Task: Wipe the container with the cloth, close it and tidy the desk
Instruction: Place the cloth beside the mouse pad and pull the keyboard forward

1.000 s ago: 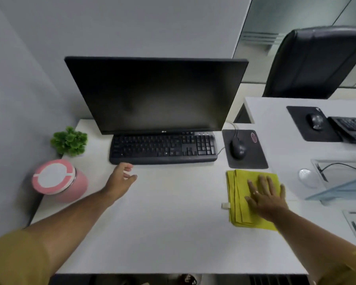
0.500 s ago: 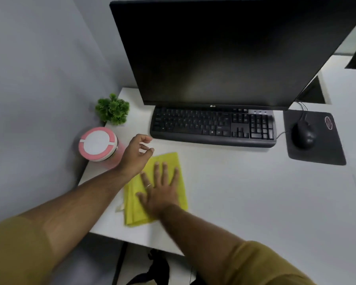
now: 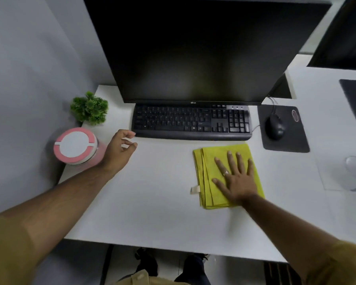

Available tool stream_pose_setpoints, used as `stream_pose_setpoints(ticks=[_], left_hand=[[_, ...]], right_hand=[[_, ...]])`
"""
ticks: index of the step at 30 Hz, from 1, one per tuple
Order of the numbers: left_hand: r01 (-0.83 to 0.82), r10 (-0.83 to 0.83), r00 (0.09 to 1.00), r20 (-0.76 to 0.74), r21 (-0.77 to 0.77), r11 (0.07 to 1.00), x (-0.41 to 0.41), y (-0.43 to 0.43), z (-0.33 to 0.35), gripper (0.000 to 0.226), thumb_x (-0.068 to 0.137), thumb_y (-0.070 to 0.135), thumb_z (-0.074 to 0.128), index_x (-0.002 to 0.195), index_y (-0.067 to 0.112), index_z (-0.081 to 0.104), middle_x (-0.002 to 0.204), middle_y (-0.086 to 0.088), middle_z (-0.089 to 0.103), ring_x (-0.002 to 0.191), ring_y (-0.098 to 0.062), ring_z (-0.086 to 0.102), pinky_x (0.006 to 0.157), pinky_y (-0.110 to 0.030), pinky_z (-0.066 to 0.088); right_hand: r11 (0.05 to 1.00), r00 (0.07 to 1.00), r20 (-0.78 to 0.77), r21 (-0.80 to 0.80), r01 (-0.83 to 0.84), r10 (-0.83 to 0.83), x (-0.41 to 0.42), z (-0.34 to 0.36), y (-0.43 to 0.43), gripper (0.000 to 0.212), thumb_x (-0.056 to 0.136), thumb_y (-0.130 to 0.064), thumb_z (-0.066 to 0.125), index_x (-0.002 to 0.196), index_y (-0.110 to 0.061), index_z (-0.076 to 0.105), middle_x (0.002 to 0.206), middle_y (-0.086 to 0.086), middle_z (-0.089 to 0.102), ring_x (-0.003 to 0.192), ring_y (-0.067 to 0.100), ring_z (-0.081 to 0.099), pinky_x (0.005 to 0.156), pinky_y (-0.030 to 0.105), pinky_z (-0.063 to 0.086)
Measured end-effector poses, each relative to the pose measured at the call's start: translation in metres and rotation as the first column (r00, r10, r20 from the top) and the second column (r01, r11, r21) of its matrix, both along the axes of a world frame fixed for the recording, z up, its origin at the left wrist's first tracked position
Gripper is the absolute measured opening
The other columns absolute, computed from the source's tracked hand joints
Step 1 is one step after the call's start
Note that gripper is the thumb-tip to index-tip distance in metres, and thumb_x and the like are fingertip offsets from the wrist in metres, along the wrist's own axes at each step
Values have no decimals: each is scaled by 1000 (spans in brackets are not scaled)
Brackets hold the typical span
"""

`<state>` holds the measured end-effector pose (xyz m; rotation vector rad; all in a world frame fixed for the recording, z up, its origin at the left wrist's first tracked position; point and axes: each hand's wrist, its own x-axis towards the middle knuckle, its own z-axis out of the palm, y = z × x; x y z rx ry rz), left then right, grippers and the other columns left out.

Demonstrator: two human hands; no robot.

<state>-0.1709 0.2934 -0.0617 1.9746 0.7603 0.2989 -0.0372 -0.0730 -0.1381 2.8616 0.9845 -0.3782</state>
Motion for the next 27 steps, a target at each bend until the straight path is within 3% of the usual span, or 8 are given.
stream_pose_setpoints(ticks=[5,8,13,16,19,21,24,27], left_hand=[[56,-56,998,-30,-4,998,10,-12,-12,25,90,2,62,104,23,55,114,1,59,85,-1,58,73,-19,46],[56,-56,998,-10,4,998,18,-12,-13,36,90,2,63,94,37,52,115,3,59,82,3,59,74,-21,47],[-1,0,999,-48,-24,1000,25,-17,-23,25,89,4,64,104,22,54,114,-1,58,94,-19,57,74,-21,44],[-82,79,995,-66,-39,996,31,-15,-26,27,88,6,66,109,20,56,115,-2,59,105,-18,54,86,-28,40],[-174,168,982,-84,-73,982,41,3,-29,35,87,10,69,120,13,59,130,-8,58,120,-17,50,96,-28,37],[-229,220,968,-119,-70,971,50,16,-29,44,86,16,70,128,16,57,139,-10,52,129,-22,48,101,-30,38],[-309,287,949,-127,-219,926,68,28,-27,53,90,20,66,140,19,49,135,-3,47,121,-16,46,99,-27,38],[-322,314,945,-92,-438,839,84,36,-28,46,93,15,61,138,15,52,129,-1,55,117,-17,52,92,-26,40]], right_hand=[[990,991,-8,-39,134,-134,-8,1,-84,73,88,-75,8,154,-45,-4,167,5,-2,154,34,-7,120,63,3],[978,979,11,-42,203,-203,15,3,-143,75,86,-77,2,153,-46,-6,168,5,-4,154,32,-9,120,63,4],[983,984,-39,-59,172,-175,35,3,-170,78,83,-79,-3,153,-45,-9,167,6,-12,152,30,-17,119,64,-1],[986,985,-43,-20,168,-169,36,12,-155,80,86,-77,10,156,-40,7,168,9,2,154,32,-7,118,67,-3],[970,987,-24,180,163,-162,49,30,-112,75,89,-69,24,154,-31,26,166,8,14,155,28,4,120,63,1],[916,982,-65,352,190,-178,61,44,-70,67,93,-60,34,151,-27,32,166,8,16,154,24,8,120,54,8],[735,909,-351,551,395,-226,102,43,-5,69,93,-52,54,151,-18,34,162,11,23,151,25,20,121,41,16],[568,801,-522,580,584,-292,162,-5,25,76,79,-72,60,137,-25,48,142,6,53,133,23,51,113,51,41]])
